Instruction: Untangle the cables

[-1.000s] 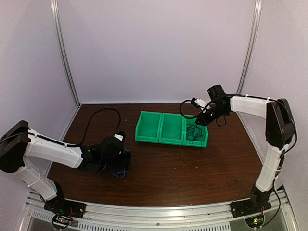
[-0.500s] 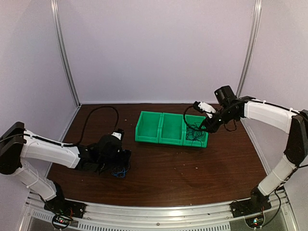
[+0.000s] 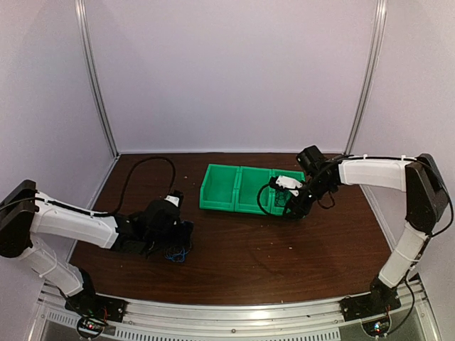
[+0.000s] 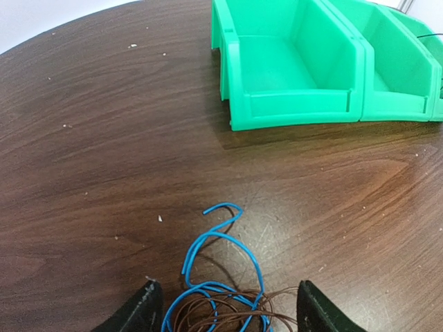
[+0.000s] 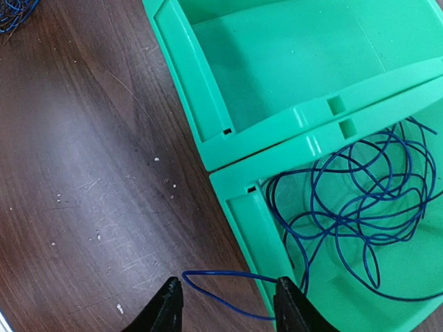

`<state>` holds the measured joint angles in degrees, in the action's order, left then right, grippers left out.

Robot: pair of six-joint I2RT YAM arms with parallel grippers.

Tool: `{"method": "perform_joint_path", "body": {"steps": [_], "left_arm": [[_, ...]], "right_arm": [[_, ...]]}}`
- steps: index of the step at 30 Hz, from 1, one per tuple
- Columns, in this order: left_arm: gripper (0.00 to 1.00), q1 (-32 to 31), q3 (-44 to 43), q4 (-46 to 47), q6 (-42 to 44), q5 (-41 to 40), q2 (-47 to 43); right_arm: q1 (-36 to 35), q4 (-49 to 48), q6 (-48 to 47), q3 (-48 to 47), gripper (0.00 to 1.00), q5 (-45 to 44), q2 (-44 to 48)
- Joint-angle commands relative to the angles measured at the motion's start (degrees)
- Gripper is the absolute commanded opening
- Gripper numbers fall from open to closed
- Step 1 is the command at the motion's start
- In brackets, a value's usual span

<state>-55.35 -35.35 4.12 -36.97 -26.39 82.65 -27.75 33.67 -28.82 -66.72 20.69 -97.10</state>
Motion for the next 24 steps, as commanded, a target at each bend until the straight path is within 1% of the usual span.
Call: {"method": "perform_joint_path", "body": {"steps": [1, 3, 6, 9, 12, 17, 19, 20, 23, 24], "left_arm": [[0.67, -0.25, 0.19, -0.08, 0.33, -1.56, -1.82], [0.67, -0.28, 0.36, -0.16, 0.32, -1.74, -2.04], [0.67, -0.28, 0.75, -0.04, -0.05, -1.81, -2.22], [0.67, -0.28, 1.23, 0.4, -0.29, -1.65, -2.24], [0.67, -0.26, 1.47, 0.6, -0.29, -1.48, -1.99], [0.67, -0.28, 1.52, 1.06, -0.21, -1.36, -1.74], [0.67, -0.28, 1.56, 0.94, -0.21, -1.27, -1.84], [0.67, -0.28, 1.6, 0.83, -0.27, -1.26, -1.98], [0.67, -0.28, 2.2, 0.49, -0.38, -1.38, -2.76], [0.67, -0.28, 2.41, 0.53, -0.46, -1.42, -3.03]], "right_arm": [[-0.38, -0.69, -1.35, -3.8, 0.42, -2.82, -3.73], [-0.4, -0.36, -1.64, -4.81, 0.35, -3.12, -4.82], [-0.38, -0.21, -1.47, -5.75, 0.2, -3.18, -5.35], [-0.38, -0.45, -1.33, -6.17, 0.07, -3.43, -4.69], [-0.28, -0.18, -1.61, -6.77, 0.0, -4.51, -4.16], [0.13, -1.06, -1.86, -7.47, 0.0, -6.96, -4.2], [0.32, 0.74, -3.11, -8.64, 0.0, -5.41, -4.73], [0.35, 1.84, -4.19, -9.25, 0.02, -4.51, -4.79], [0.26, 3.81, -8.43, -9.36, 0.25, -3.34, -3.07], [0.26, 4.29, -10.29, -9.05, 0.31, -3.45, -2.72]]}}
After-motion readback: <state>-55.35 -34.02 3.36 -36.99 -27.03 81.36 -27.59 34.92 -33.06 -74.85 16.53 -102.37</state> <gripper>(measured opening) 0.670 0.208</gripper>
